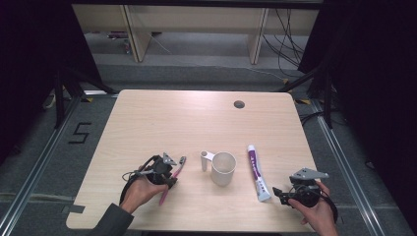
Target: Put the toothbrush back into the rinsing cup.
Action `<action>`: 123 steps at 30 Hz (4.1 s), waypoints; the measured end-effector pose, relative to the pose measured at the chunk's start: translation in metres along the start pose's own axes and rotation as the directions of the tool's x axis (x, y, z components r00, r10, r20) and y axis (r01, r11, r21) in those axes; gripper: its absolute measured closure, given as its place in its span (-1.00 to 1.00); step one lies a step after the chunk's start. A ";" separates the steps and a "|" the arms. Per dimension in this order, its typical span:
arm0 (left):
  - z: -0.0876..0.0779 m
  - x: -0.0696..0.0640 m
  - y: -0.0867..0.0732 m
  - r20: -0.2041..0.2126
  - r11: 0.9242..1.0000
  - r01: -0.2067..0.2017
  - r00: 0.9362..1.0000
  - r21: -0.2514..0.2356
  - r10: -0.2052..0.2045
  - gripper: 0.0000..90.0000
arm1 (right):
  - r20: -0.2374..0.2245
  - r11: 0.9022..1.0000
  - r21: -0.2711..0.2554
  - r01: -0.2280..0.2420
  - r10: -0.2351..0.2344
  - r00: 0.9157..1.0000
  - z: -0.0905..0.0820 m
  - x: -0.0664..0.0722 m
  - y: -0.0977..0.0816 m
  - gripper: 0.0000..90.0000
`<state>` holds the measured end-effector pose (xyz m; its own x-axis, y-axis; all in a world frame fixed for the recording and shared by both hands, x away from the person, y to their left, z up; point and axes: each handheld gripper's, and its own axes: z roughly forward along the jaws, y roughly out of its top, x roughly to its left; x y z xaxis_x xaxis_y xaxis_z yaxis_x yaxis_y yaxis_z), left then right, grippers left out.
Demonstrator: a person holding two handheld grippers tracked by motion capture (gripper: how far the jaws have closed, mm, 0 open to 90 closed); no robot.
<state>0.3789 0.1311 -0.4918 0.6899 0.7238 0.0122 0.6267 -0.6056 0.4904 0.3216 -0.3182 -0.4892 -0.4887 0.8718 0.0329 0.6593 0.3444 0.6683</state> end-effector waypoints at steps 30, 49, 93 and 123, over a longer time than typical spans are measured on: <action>0.006 0.005 0.037 0.068 0.930 -0.139 0.990 0.339 0.123 0.83 | -0.012 0.999 -0.030 0.042 -0.042 0.999 0.002 0.000 0.000 -0.51; 0.005 0.004 0.041 0.064 0.912 -0.199 0.980 0.359 0.189 0.85 | -0.013 0.999 -0.018 0.049 -0.049 0.999 0.002 -0.001 0.001 -0.50; -0.048 0.023 0.037 0.028 0.858 0.093 0.995 -0.505 -0.092 0.85 | -0.004 0.999 -0.035 0.026 -0.026 1.000 0.001 -0.003 0.001 -0.49; -0.057 -0.004 0.069 0.080 0.680 0.092 0.996 -0.727 -0.050 0.85 | 0.000 0.999 -0.041 0.032 -0.032 0.999 0.000 -0.005 0.002 -0.49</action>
<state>0.3985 0.1052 -0.4079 0.6843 0.7246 -0.0819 0.2267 -0.1047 0.9683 0.3255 -0.3216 -0.4884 -0.5094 0.8605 0.0111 0.6194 0.3576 0.6989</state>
